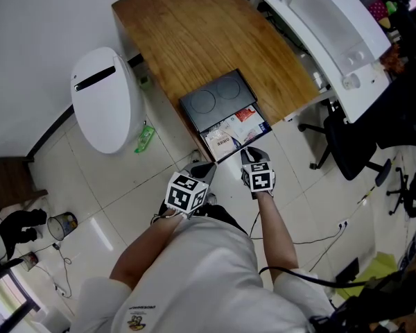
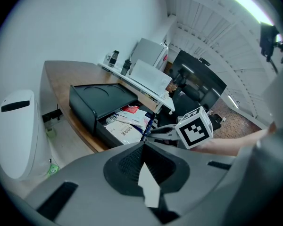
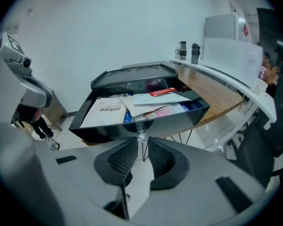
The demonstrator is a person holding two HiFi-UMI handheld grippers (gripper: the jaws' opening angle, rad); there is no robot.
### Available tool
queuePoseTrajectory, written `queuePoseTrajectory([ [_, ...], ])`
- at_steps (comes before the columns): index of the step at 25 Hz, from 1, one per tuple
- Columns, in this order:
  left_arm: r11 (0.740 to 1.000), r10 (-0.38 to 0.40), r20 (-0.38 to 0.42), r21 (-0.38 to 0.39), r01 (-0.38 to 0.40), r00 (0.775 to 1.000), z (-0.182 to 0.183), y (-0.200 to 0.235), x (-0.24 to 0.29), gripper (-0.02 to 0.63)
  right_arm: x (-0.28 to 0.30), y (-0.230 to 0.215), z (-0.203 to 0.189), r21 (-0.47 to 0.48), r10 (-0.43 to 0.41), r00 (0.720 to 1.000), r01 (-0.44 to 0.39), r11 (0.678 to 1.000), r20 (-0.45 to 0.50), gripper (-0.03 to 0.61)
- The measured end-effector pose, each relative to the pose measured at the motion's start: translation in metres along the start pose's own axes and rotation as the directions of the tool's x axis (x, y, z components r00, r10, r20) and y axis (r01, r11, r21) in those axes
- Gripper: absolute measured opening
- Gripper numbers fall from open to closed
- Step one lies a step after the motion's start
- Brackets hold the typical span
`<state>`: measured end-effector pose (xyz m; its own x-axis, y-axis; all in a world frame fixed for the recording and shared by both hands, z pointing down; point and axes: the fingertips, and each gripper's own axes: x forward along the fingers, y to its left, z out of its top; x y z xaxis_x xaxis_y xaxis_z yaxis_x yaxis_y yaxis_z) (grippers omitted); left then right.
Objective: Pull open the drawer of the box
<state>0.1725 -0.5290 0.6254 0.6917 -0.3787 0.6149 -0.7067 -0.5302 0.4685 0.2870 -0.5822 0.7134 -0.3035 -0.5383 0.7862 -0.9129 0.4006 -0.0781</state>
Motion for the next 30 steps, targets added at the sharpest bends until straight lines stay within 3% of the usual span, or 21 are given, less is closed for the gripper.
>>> queuePoseTrajectory([
  [11, 1.000, 0.007, 0.010, 0.009, -0.007, 1.000, -0.004, -0.001, -0.008, 0.002, 0.003, 0.000, -0.002, 0.025, -0.006, 1.000, 0.005, 1.000, 0.018, 0.057],
  [18, 0.999, 0.029, 0.058, 0.025, -0.031, 0.998, 0.001, -0.004, -0.027, 0.002, -0.013, 0.005, 0.005, 0.036, -0.029, 0.997, 0.027, 0.999, 0.071, 0.064],
  [27, 0.995, 0.090, 0.196, 0.026, -0.097, 0.976, 0.008, -0.022, -0.078, 0.002, -0.090, 0.024, 0.022, -0.052, -0.031, 0.981, 0.041, 0.998, 0.189, 0.064],
  [30, 0.993, 0.113, 0.251, 0.002, -0.117, 0.962, 0.006, -0.025, -0.103, 0.002, -0.115, 0.042, 0.022, -0.070, -0.024, 0.973, 0.042, 0.997, 0.230, -0.011],
])
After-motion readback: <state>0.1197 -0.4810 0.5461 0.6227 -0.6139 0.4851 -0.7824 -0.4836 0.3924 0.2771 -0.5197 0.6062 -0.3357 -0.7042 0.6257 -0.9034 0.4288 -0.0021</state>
